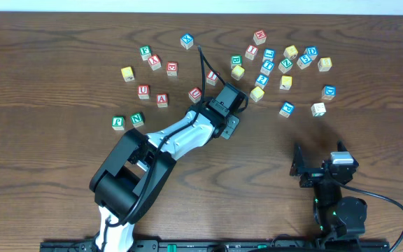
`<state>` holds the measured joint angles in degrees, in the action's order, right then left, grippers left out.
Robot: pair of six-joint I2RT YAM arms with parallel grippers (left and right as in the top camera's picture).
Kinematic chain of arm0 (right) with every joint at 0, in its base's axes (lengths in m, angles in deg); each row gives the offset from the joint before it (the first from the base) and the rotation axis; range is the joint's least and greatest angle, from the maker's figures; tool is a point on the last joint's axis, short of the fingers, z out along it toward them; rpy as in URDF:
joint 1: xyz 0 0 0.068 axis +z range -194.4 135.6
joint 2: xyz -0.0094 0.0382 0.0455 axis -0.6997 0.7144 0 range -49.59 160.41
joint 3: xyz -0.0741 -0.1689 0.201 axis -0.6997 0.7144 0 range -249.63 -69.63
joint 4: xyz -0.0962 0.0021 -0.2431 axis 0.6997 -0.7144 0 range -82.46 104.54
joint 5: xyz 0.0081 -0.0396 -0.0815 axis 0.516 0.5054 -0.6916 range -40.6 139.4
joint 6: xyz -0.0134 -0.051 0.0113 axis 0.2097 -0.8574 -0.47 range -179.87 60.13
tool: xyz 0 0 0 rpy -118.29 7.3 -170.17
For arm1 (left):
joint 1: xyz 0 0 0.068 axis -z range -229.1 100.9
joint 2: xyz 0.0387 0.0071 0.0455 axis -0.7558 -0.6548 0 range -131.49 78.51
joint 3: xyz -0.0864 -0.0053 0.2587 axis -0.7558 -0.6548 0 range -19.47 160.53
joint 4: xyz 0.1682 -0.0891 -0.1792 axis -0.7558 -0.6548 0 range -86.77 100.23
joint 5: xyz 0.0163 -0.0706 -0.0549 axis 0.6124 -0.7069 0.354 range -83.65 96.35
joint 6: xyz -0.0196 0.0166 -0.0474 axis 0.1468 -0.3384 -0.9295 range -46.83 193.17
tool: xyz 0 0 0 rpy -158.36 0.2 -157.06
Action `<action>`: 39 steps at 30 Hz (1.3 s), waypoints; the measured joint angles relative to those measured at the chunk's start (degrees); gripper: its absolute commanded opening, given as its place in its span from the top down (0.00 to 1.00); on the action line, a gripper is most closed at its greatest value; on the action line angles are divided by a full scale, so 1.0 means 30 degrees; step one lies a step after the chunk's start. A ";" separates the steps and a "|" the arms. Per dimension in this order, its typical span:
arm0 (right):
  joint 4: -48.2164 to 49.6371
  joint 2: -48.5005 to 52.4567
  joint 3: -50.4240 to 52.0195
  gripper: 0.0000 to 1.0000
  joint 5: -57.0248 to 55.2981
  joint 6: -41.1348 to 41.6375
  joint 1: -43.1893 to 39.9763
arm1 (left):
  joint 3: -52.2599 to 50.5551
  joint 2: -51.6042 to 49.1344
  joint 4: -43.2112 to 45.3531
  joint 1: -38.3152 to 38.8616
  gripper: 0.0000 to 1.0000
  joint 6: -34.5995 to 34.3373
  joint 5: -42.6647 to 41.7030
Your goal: Spell out CORL
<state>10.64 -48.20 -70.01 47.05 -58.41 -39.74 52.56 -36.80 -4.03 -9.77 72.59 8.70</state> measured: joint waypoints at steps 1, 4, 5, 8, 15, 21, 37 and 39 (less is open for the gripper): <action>0.0000 0.0000 0.0000 0.01 0.0000 0.0000 0.0000 | 0.0000 0.0007 -0.0095 0.0000 0.93 0.0036 -0.0051; 0.0000 0.0000 0.0000 0.01 0.0000 0.0000 0.0000 | 0.0000 0.0015 -0.0444 0.0000 0.93 0.0146 -0.0175; 0.0000 0.0000 0.0000 0.01 0.0000 0.0000 0.0000 | 0.0000 0.0036 -0.0568 0.0015 0.93 0.0153 -0.0189; 0.0000 0.0000 0.0000 0.01 0.0000 0.0000 0.0000 | 0.0000 0.0168 -0.0831 0.0015 0.93 0.0160 -0.0197; 0.0000 0.0000 0.0000 0.01 0.0000 0.0000 0.0000 | 0.0000 0.0328 -0.0976 0.0015 0.93 0.0430 -0.0838; 0.0000 0.0000 0.0000 0.01 0.0000 0.0000 0.0000 | 0.0000 0.0328 -0.0976 0.0022 0.92 0.0714 -0.1180; 0.0000 0.0000 0.0000 0.01 0.0000 0.0000 0.0000 | 0.0000 0.0328 -0.1821 0.0029 0.93 0.0860 -0.1749; 0.0000 0.0000 0.0000 0.01 0.0000 0.0000 0.0000 | 0.0000 0.0328 -0.1923 0.0029 0.93 0.0860 -0.1756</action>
<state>10.64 -48.20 -70.01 47.05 -58.41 -39.74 52.56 -35.81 -9.80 -9.68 75.17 3.44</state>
